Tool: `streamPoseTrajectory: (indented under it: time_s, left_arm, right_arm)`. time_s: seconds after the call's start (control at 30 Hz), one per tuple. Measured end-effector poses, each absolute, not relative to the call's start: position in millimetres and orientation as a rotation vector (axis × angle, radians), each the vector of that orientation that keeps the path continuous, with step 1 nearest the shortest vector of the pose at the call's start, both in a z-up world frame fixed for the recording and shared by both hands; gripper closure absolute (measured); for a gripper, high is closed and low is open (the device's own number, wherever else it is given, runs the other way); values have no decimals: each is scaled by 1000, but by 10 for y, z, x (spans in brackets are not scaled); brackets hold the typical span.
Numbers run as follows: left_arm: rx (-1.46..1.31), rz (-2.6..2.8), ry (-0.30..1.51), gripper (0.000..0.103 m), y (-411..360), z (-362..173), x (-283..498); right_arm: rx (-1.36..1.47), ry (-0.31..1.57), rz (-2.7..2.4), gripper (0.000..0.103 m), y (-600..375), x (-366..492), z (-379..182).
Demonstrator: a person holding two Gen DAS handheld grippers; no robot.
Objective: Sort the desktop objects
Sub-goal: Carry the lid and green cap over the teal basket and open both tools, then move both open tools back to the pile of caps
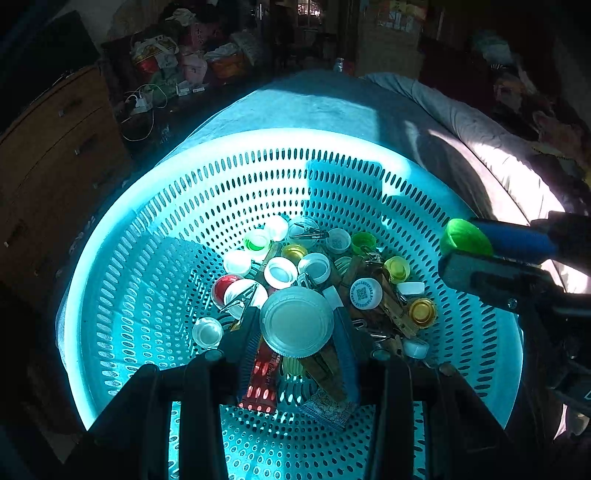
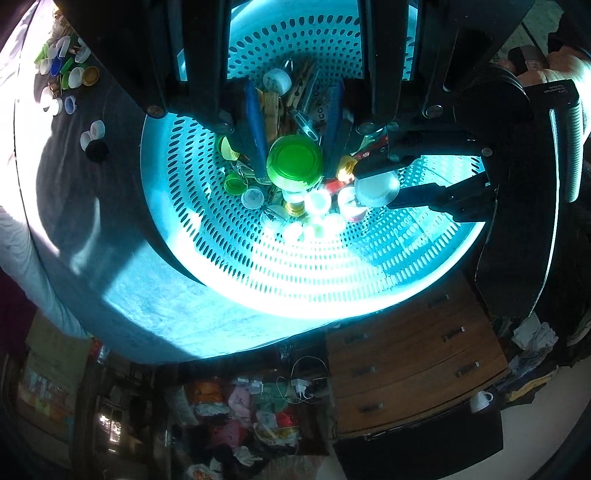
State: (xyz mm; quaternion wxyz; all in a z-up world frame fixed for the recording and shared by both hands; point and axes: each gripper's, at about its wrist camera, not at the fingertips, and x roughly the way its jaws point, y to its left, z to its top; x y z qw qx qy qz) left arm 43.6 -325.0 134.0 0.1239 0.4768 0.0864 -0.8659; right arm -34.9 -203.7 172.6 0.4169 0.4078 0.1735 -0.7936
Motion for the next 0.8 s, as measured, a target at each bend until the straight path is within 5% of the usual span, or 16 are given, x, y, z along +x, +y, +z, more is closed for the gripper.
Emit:
streamPoseTrajectory:
  time_s: [0.07, 0.13, 0.17, 0.4, 0.47, 0.8]
  left_arm:
    - [1387, -2521, 240, 62, -3242, 1343, 435]
    - [1367, -2520, 248, 61, -3256, 1375, 456]
    - [1354, -2526, 255, 61, -3260, 1404, 474]
    - [1198, -2635, 240, 61, -3054, 1867, 658]
    - [1153, -2681, 227, 51, -2910, 2006, 707]
    - [1099, -2863, 143, 51, -2060, 2430, 678]
  right_arm:
    - [1004, 449, -2017, 73, -2034, -341, 1741]
    - [978, 454, -2050, 47, -2002, -333, 1775]
    - [962, 457, -2067, 43, -1977, -323, 1801]
    - [807, 492, -2186, 38, -1683, -148, 2110]
    - [756, 503, -2230, 36, -1559, -68, 2243]
    - [539, 584, -2415, 25, -981, 258, 2878]
